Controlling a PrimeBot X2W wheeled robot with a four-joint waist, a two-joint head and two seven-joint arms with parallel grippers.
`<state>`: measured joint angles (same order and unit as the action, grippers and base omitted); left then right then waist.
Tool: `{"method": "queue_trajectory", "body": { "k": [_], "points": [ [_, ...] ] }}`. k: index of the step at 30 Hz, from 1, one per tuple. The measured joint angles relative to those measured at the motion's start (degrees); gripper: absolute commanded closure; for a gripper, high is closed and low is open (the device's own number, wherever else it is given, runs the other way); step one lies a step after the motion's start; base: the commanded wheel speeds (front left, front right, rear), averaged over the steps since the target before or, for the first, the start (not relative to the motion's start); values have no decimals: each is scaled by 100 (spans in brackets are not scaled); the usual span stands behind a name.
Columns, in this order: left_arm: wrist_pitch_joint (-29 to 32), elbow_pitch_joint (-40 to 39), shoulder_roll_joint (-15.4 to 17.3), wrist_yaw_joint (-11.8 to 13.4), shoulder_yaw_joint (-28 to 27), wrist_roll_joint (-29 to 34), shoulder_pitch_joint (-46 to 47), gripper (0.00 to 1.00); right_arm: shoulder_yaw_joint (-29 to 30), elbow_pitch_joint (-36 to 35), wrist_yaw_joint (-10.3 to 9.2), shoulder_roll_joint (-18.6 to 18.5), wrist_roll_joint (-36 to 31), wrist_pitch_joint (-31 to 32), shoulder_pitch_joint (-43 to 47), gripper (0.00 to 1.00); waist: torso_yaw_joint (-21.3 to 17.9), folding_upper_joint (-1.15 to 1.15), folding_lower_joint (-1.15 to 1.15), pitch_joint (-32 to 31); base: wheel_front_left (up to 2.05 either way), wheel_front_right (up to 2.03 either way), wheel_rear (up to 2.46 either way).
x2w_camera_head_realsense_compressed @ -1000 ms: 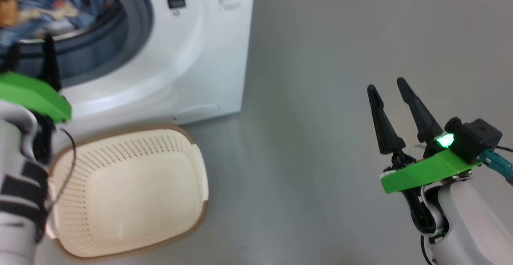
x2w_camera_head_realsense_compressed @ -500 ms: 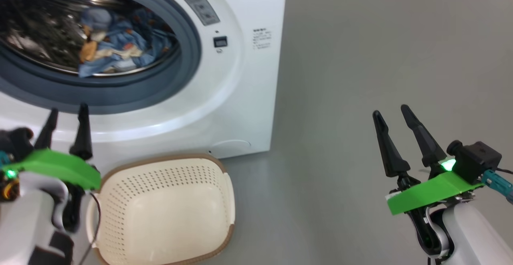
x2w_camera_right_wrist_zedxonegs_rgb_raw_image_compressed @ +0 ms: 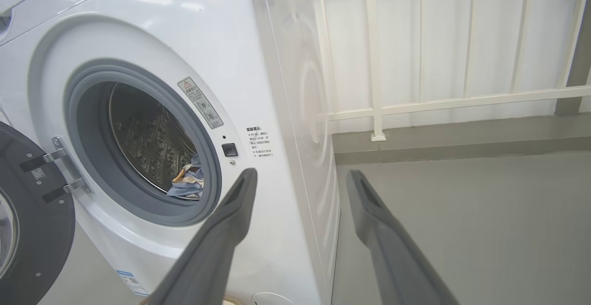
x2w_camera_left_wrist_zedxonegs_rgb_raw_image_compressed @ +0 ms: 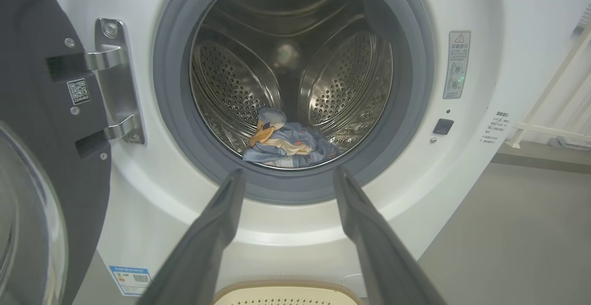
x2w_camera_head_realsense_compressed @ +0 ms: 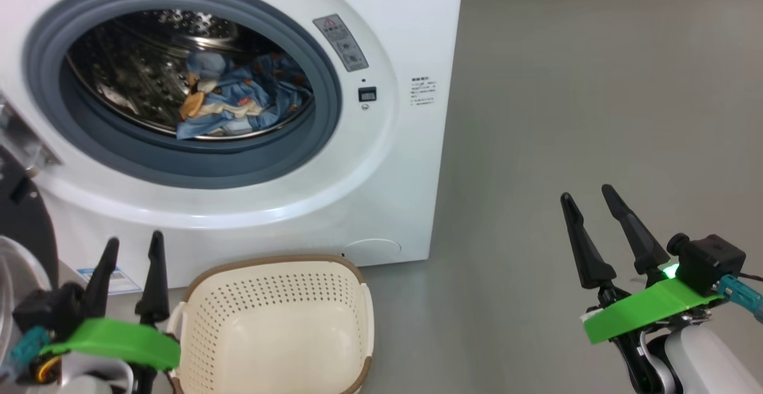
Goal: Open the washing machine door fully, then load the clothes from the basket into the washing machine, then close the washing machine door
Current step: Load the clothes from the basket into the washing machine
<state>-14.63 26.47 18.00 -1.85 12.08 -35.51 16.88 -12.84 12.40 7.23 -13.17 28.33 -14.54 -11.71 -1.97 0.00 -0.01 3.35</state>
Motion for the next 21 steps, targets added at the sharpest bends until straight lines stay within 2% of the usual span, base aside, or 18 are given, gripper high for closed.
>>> {"method": "queue_trajectory", "body": {
  "k": [8, 21],
  "points": [
    [1, -657, -122, 30, -220, 353, -547, 0, -55, 26, 0, -34, 35, 0, 69, 0, 119, 0, 1, -84, 0, 0, 0],
    [1, -766, -389, -121, -583, 805, -780, 0, -178, 121, 0, -59, 45, 0, 73, 0, 89, 0, 1, -181, 0, 0, 0]
  ]
}}
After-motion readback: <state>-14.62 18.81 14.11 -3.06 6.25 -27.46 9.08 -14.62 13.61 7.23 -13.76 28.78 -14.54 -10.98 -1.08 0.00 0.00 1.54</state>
